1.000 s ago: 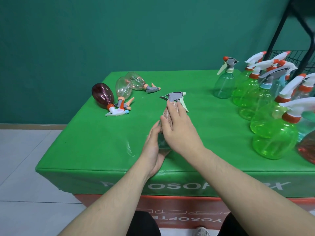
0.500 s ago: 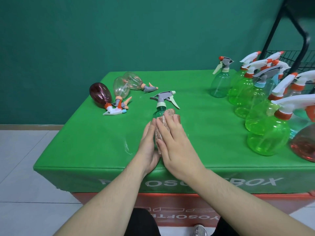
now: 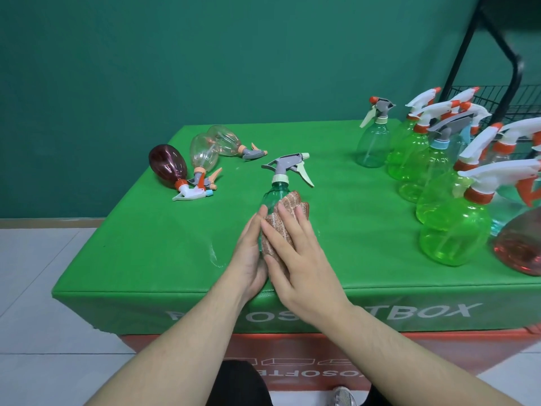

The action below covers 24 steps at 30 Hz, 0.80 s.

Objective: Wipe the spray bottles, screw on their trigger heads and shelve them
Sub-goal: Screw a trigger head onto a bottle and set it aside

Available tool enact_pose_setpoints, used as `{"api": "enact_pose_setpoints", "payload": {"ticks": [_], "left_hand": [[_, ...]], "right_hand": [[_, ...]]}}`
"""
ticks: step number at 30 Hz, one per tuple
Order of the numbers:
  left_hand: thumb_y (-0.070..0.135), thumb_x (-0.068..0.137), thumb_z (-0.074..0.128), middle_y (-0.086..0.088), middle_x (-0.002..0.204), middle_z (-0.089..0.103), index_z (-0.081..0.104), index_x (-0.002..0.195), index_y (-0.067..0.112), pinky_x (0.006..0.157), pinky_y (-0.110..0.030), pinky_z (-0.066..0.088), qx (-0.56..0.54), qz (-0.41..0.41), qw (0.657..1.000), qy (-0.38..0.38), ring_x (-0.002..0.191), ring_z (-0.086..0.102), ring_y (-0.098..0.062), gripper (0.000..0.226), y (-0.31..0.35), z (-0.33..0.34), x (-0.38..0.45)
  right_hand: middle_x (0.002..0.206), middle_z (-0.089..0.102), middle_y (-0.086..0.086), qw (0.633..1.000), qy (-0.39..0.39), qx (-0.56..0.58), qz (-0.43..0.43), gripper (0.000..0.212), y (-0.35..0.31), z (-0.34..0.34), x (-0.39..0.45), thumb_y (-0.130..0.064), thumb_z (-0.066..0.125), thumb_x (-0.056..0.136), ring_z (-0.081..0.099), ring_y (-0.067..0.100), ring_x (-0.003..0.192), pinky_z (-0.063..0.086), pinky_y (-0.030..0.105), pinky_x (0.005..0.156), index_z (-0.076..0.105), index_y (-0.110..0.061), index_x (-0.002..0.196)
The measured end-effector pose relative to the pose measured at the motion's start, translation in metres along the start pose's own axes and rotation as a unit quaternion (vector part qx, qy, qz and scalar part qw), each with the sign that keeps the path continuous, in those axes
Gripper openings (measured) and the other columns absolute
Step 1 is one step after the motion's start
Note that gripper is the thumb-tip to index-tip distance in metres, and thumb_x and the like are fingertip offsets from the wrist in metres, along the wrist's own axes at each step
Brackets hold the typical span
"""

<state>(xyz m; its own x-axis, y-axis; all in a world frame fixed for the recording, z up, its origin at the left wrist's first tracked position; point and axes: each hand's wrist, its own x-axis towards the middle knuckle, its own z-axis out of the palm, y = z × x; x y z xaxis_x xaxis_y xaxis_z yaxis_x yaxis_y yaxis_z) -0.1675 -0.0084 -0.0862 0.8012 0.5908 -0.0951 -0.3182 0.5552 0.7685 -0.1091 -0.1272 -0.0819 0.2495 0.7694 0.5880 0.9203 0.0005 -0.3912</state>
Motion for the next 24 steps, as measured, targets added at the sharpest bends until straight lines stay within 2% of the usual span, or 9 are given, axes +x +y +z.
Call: {"api": "enact_pose_setpoints", "payload": {"ticks": [3, 6, 8, 10, 12, 14, 17, 20, 24], "left_hand": [[0.059, 0.084, 0.074, -0.018, 0.144, 0.060, 0.051, 0.149, 0.009, 0.107, -0.038, 0.052, 0.029, 0.012, 0.999, -0.018, 0.137, 0.056, -0.030, 0.085, -0.001, 0.003, -0.003], [0.044, 0.106, 0.051, -0.013, 0.147, 0.059, 0.050, 0.150, 0.011, 0.111, -0.035, 0.048, 0.064, 0.026, 0.997, -0.015, 0.139, 0.054, -0.025, 0.055, -0.001, 0.007, -0.002], [0.037, 0.110, 0.042, -0.009, 0.148, 0.059, 0.049, 0.150, 0.012, 0.112, -0.034, 0.047, 0.061, 0.033, 0.998, -0.010, 0.139, 0.054, -0.021, 0.048, 0.000, 0.008, -0.002], [0.035, 0.110, 0.041, -0.007, 0.143, 0.063, 0.052, 0.148, 0.014, 0.102, -0.031, 0.054, 0.052, 0.029, 0.998, 0.000, 0.134, 0.058, -0.019, 0.044, 0.001, 0.009, -0.004], [0.036, 0.109, 0.042, -0.008, 0.136, 0.068, 0.058, 0.142, 0.016, 0.090, -0.035, 0.061, 0.054, 0.015, 0.998, 0.011, 0.122, 0.066, -0.017, 0.042, 0.003, 0.011, -0.006], [0.038, 0.106, 0.044, -0.009, 0.131, 0.071, 0.063, 0.135, 0.017, 0.086, -0.039, 0.060, 0.057, 0.003, 0.998, 0.017, 0.111, 0.070, -0.017, 0.041, 0.005, 0.015, -0.008], [0.037, 0.106, 0.041, -0.010, 0.128, 0.072, 0.067, 0.128, 0.019, 0.086, -0.039, 0.058, 0.048, -0.008, 0.999, 0.021, 0.106, 0.069, -0.017, 0.038, 0.008, 0.017, -0.008], [0.036, 0.107, 0.039, -0.011, 0.128, 0.072, 0.066, 0.129, 0.018, 0.087, -0.039, 0.056, 0.040, -0.012, 0.999, 0.021, 0.106, 0.067, -0.019, 0.040, 0.008, 0.017, -0.009], [0.037, 0.106, 0.040, -0.010, 0.120, 0.075, 0.072, 0.120, 0.019, 0.086, -0.039, 0.055, 0.026, -0.012, 0.999, 0.030, 0.100, 0.069, -0.018, 0.039, 0.009, 0.018, -0.011]], "right_hand": [[0.168, 0.015, 0.000, 1.000, 0.025, -0.004, 0.014, 0.052, 0.000, -0.001, 0.013, -0.031, 0.044, 0.103, 0.000, 0.021, 0.157, 0.015, 0.051, 0.125, 0.040, -0.026, 0.154], [0.166, 0.024, 0.003, 0.998, 0.042, 0.003, 0.035, 0.050, 0.002, -0.004, 0.031, -0.035, 0.042, 0.101, 0.008, 0.021, 0.156, 0.017, 0.049, 0.125, 0.047, -0.024, 0.150], [0.164, 0.029, 0.004, 0.998, 0.039, 0.008, 0.045, 0.051, 0.005, -0.005, 0.041, -0.037, 0.042, 0.100, 0.015, 0.023, 0.155, 0.019, 0.047, 0.124, 0.050, -0.023, 0.148], [0.163, 0.032, 0.005, 0.998, 0.031, 0.016, 0.056, 0.052, 0.006, -0.007, 0.050, -0.039, 0.041, 0.098, 0.021, 0.024, 0.153, 0.020, 0.045, 0.124, 0.052, -0.023, 0.147], [0.163, 0.032, 0.002, 0.996, 0.019, 0.038, 0.083, 0.053, 0.006, -0.011, 0.059, -0.040, 0.042, 0.097, 0.023, 0.020, 0.152, 0.019, 0.038, 0.125, 0.052, -0.024, 0.146], [0.164, 0.030, -0.002, 0.992, 0.007, 0.058, 0.112, 0.051, 0.005, -0.014, 0.068, -0.038, 0.046, 0.097, 0.026, 0.016, 0.150, 0.020, 0.031, 0.123, 0.052, -0.027, 0.146], [0.164, 0.028, -0.008, 0.985, -0.010, 0.069, 0.157, 0.047, 0.002, -0.017, 0.080, -0.036, 0.050, 0.100, 0.031, 0.015, 0.146, 0.028, 0.032, 0.119, 0.050, -0.035, 0.147], [0.166, 0.023, -0.009, 0.978, -0.022, 0.079, 0.192, 0.048, 0.001, -0.016, 0.084, -0.036, 0.049, 0.101, 0.031, 0.017, 0.147, 0.029, 0.033, 0.117, 0.045, -0.040, 0.149], [0.166, 0.023, -0.003, 0.986, -0.008, 0.062, 0.157, 0.048, -0.001, -0.010, 0.072, -0.034, 0.047, 0.104, 0.026, 0.017, 0.149, 0.021, 0.027, 0.119, 0.043, -0.032, 0.151]]}}
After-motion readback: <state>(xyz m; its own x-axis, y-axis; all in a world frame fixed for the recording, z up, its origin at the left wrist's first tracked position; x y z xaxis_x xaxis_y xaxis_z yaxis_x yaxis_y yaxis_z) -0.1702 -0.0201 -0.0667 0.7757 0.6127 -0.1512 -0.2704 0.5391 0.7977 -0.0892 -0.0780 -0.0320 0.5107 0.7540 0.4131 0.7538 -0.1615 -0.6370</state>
